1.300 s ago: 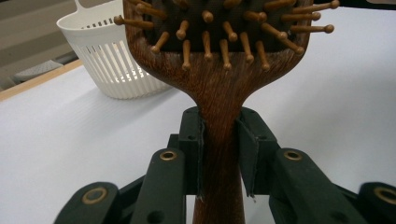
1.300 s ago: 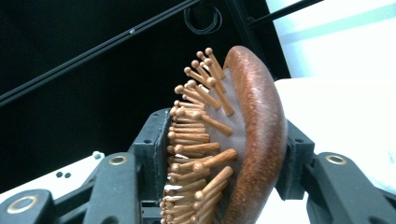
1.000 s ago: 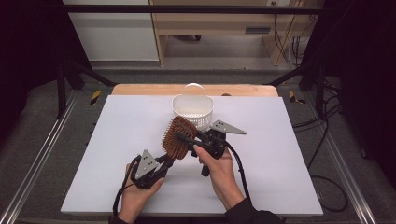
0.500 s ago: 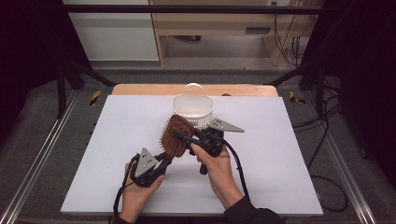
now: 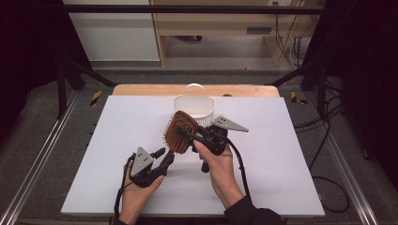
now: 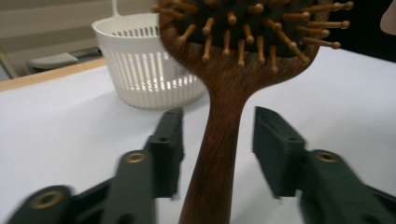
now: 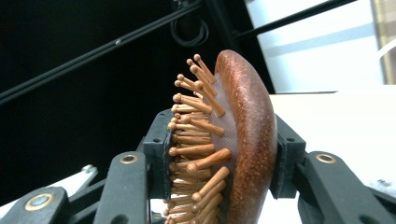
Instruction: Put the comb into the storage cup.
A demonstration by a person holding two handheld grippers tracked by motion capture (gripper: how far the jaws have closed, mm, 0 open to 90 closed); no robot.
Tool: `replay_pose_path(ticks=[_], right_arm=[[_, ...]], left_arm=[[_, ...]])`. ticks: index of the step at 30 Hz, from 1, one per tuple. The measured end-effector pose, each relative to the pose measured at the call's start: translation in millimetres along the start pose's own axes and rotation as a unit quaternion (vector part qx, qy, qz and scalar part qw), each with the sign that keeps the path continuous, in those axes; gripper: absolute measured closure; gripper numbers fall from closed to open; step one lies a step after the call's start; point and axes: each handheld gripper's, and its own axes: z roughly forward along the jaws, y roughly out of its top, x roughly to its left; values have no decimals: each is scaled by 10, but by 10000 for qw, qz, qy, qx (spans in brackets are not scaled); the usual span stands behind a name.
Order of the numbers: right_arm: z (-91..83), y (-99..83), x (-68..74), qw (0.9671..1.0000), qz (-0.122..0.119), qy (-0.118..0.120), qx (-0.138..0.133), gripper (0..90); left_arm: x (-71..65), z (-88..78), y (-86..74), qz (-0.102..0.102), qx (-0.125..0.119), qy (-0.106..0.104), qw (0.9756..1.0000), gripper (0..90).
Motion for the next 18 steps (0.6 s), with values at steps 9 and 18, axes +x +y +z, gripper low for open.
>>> replay_pose_path(ticks=[9, 18], right_arm=[[-60, 104, -105, 9995, -9, -250, -211, 525], [-43, 120, -179, 9989, 74, -361, -296, 526]], left_arm=[[246, -409, -148, -449, -185, 721, 9962, 129], [527, -582, -296, -766, -603, 1130, 9888, 40]])
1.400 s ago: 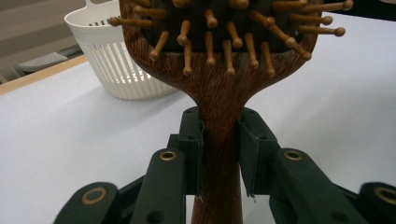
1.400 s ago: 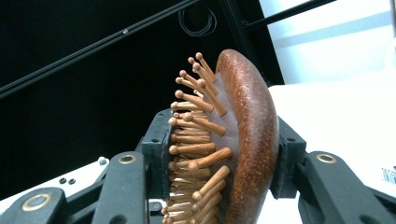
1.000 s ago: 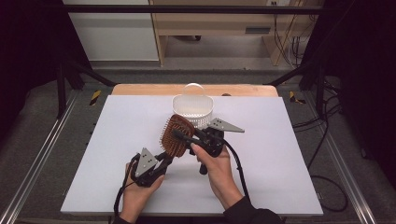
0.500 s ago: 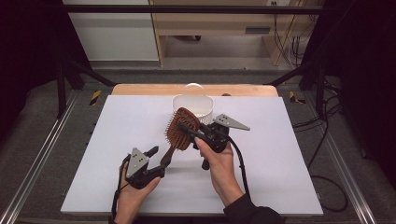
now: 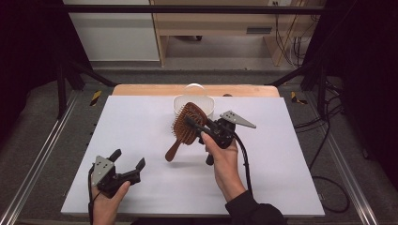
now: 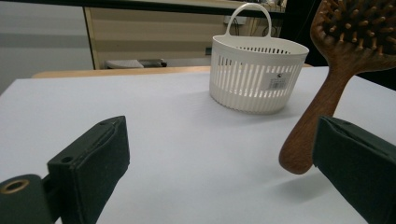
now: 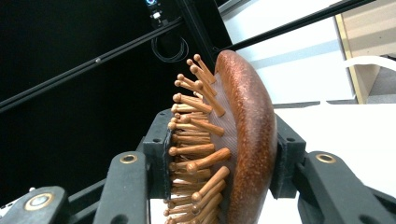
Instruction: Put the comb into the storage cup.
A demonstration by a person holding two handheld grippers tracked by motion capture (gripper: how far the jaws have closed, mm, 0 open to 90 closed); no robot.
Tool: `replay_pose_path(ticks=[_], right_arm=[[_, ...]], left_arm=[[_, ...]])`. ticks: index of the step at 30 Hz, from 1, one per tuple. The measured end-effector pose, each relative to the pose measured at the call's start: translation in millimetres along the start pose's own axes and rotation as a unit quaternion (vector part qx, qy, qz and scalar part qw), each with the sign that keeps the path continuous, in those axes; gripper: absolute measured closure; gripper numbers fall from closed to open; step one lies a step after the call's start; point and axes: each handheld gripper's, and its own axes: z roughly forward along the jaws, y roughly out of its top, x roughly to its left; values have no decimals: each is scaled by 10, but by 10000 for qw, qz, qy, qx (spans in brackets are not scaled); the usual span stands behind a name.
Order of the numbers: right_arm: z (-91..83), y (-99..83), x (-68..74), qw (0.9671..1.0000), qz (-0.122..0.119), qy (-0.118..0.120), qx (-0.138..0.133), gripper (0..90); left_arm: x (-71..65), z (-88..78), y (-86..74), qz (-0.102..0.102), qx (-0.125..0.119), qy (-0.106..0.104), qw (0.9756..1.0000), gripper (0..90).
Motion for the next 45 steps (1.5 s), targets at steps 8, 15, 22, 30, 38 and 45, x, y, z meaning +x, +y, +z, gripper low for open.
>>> replay_pose_path(ticks=[8, 15, 22, 30, 38, 45], right_arm=[[-48, 52, -56, 9999, 8, -15, -110, 526], [-67, 87, -90, 9998, 101, -77, -159, 525], [-77, 113, -102, 9997, 122, -167, -156, 525], [-105, 166, -74, 9995, 90, -251, -194, 524], [-118, 281, -120, 9989, 168, -327, -285, 525], [-121, 355, -152, 9987, 161, -362, -336, 525]], left_arm=[[129, -44, -40, -135, -152, 154, 9997, 37], [172, -39, -62, -125, -197, 248, 9994, 34], [170, -47, -85, -44, -204, 302, 9993, 34], [178, -45, -94, 27, -221, 345, 9992, 32], [192, -35, -100, 30, -216, 342, 9992, 11], [201, -37, -112, 11, -196, 347, 9992, 10]])
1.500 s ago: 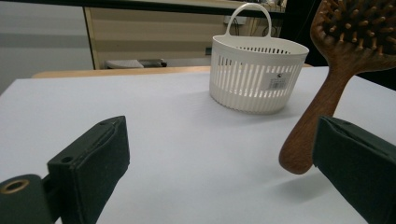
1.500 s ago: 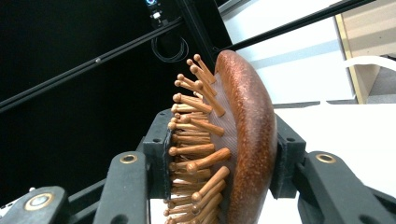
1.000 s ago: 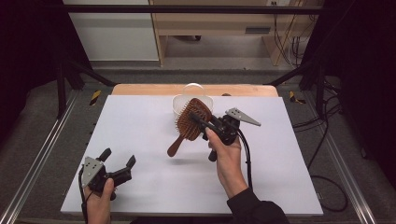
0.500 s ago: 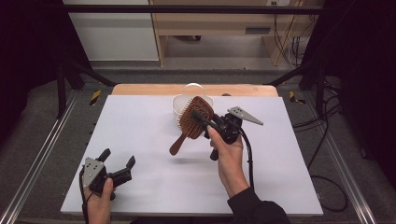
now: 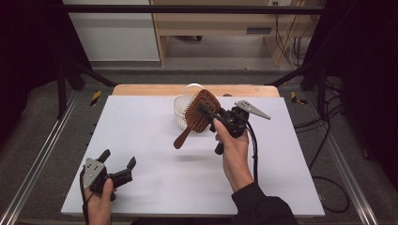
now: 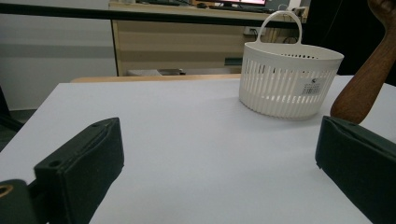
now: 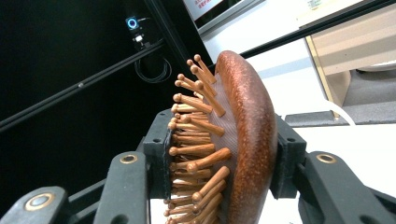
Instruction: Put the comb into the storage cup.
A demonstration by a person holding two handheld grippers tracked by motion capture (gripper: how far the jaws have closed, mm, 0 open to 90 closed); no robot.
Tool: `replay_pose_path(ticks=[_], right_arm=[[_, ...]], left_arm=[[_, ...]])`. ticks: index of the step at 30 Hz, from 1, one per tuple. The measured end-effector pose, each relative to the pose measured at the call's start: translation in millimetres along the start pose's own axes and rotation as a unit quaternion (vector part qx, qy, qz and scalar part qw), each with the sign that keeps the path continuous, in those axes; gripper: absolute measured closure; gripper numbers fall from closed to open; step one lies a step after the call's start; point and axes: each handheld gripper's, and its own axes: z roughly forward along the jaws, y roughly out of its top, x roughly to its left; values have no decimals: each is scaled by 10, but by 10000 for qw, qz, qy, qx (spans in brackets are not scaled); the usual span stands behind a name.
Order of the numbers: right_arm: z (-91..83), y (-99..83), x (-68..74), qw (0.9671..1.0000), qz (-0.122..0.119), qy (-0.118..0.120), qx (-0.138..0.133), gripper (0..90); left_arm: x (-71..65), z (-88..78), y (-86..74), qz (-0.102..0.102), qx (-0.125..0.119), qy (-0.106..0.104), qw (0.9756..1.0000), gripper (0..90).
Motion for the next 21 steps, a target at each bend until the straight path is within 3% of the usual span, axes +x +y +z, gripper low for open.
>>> replay_pose_path(ticks=[21], right_arm=[[111, 327, 51, 9994, 56, -49, -326, 524]], left_arm=[[13, 3, -8, -3, -28, -9, 10000, 10]])
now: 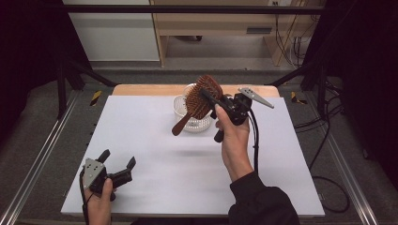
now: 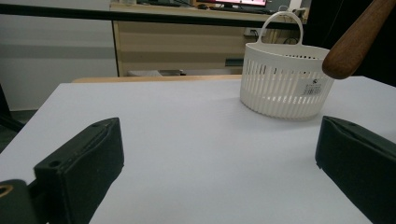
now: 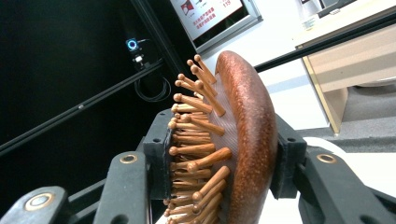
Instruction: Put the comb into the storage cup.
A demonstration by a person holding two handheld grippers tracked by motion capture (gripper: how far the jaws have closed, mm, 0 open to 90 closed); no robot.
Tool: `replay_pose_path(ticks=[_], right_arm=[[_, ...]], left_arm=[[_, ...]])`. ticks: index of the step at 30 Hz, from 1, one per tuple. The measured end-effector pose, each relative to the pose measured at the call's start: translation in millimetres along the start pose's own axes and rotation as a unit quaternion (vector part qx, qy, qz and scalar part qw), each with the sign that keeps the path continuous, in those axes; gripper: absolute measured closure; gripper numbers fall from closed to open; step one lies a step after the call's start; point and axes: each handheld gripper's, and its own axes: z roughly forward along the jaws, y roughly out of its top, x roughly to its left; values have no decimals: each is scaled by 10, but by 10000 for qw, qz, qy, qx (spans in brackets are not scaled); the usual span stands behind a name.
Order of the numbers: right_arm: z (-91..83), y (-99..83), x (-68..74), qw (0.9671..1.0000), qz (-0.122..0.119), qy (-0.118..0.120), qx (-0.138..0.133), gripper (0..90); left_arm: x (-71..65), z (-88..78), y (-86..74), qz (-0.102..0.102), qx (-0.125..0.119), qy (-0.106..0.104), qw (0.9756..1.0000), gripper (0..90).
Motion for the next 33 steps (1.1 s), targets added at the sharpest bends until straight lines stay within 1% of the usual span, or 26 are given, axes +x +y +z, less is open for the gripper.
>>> replay_pose_path(ticks=[7, 9, 16, 21, 29, 33], right_arm=[[27, 153, 6, 9998, 28, -58, -164, 524], [45, 193, 7, 9998, 11, -94, -178, 524], [131, 301, 17, 9995, -42, -212, -240, 524], [207, 343, 14, 9991, -136, -277, -283, 524], [301, 367, -12, 9983, -174, -402, -375, 524], [341, 385, -11, 9981, -162, -426, -419, 524]], left_arm=[[4, 1, -5, -12, 5, 2, 10000, 10], [5, -2, -3, 19, 11, 2, 10000, 10], [13, 0, -8, 5, 16, 4, 10000, 11], [14, 3, -9, 0, 10, -13, 10000, 11], [12, 13, -15, 12, 29, -43, 10000, 11], [20, 12, -13, 3, 16, -49, 10000, 11]])
